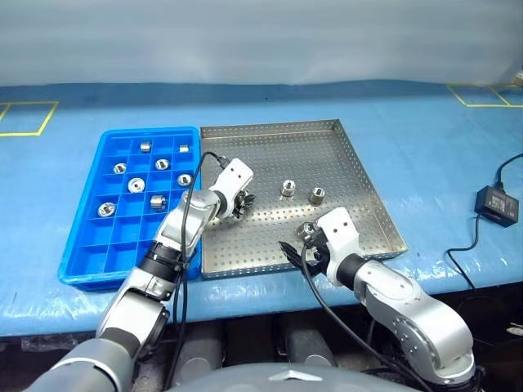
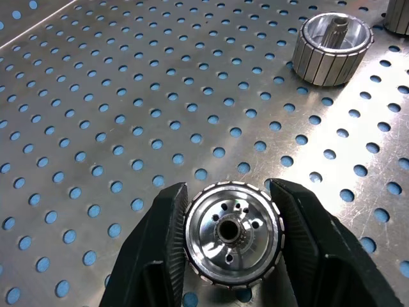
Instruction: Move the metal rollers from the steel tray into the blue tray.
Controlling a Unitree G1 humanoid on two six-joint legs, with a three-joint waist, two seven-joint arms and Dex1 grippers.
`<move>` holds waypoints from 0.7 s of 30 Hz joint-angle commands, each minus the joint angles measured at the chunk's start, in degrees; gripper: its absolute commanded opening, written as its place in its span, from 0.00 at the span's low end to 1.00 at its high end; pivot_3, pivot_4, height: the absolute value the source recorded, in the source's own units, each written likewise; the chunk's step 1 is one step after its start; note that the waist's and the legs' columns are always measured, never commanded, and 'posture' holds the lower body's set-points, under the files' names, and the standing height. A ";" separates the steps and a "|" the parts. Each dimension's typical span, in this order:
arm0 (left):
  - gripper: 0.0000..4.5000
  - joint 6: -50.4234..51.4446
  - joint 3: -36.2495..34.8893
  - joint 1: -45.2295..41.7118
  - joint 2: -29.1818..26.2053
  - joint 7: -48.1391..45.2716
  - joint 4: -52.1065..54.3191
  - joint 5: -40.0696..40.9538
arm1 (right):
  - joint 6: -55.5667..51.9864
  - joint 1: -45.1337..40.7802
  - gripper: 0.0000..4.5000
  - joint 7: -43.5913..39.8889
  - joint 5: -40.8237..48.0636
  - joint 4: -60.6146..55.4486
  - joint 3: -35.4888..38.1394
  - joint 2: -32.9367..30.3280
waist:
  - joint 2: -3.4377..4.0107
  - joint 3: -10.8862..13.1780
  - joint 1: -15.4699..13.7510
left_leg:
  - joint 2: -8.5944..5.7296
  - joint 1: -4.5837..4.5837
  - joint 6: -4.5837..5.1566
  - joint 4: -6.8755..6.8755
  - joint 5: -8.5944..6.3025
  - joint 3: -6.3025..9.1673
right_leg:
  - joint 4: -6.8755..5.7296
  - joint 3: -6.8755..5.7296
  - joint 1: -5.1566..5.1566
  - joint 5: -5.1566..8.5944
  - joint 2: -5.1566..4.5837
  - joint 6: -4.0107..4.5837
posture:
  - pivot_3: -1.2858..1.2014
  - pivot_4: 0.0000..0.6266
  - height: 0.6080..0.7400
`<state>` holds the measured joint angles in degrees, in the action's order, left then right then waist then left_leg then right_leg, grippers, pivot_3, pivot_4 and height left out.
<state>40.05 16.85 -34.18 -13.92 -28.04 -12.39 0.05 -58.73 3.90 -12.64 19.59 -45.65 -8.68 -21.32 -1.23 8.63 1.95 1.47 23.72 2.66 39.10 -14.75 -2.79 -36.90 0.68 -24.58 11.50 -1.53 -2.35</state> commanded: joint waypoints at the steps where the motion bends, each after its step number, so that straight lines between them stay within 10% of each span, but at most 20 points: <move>1: 0.38 0.81 -2.86 -0.32 -0.29 2.06 4.88 -0.19 | 1.02 -1.39 1.00 -0.61 0.05 -1.31 -0.45 -0.32 | 0.00 0.00 0.04 | 0.00 0.00 0.00 0.01 0.00 -0.01 | 0.00 0.01 0.00 0.00 0.00 0.00 | 0.49 0.24 1.00; 21: 0.38 13.35 -22.55 29.15 7.64 32.62 52.89 -11.58 | 9.45 -21.06 1.00 -12.15 -2.36 12.88 -16.42 0.51 | -0.06 0.01 -4.92 | -0.03 0.00 -0.01 0.00 0.00 0.12 | 0.02 -0.13 0.06 -0.14 -0.07 0.19 | 0.60 0.24 1.00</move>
<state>53.18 -5.78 -4.56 -6.81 3.58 35.82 -10.67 -51.17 -16.26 -23.77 17.58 -32.29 -24.71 -20.91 -1.29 8.64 -2.97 1.44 23.73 2.65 39.12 -14.75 -2.65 -36.88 0.52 -24.51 11.37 -1.61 -2.16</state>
